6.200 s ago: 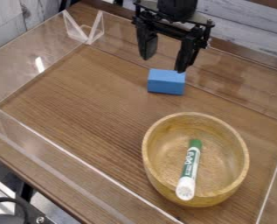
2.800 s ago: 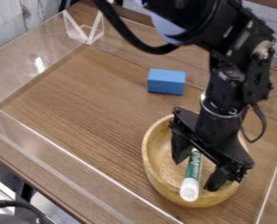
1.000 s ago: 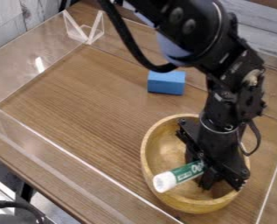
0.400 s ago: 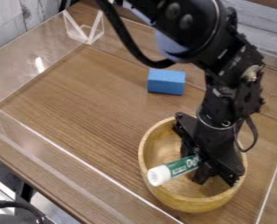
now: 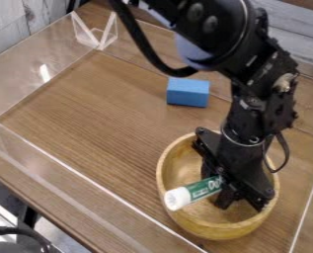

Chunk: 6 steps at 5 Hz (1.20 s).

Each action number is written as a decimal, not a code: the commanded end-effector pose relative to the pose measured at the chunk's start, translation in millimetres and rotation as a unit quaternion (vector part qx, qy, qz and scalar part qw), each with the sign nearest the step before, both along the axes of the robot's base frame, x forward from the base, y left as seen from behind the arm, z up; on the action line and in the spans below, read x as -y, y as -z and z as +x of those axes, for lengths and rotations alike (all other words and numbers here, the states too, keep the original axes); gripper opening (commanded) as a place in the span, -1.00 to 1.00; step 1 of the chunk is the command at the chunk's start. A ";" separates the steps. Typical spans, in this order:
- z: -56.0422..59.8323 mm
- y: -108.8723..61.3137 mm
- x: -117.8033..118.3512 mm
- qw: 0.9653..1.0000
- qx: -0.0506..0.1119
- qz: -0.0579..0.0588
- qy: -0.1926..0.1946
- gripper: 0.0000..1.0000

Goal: Remove the green marker from inside the brown bowl and put it on the table

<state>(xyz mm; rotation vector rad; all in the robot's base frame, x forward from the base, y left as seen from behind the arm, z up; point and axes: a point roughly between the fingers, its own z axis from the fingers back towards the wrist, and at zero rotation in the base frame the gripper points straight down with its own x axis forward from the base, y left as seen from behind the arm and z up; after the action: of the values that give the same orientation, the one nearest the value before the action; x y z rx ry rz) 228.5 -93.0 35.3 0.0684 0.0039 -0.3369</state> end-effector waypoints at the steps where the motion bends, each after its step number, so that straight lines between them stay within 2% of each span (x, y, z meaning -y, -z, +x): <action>1: 13.6 -21.2 3.9 0.999 0.040 -0.017 -0.008 -1.00; 6: 16.4 -23.9 3.4 0.998 0.053 -0.029 -0.021 -1.00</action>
<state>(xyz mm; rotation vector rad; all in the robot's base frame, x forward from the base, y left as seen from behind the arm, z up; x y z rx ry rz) 232.9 -94.2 41.4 0.0472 -0.0350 -0.3043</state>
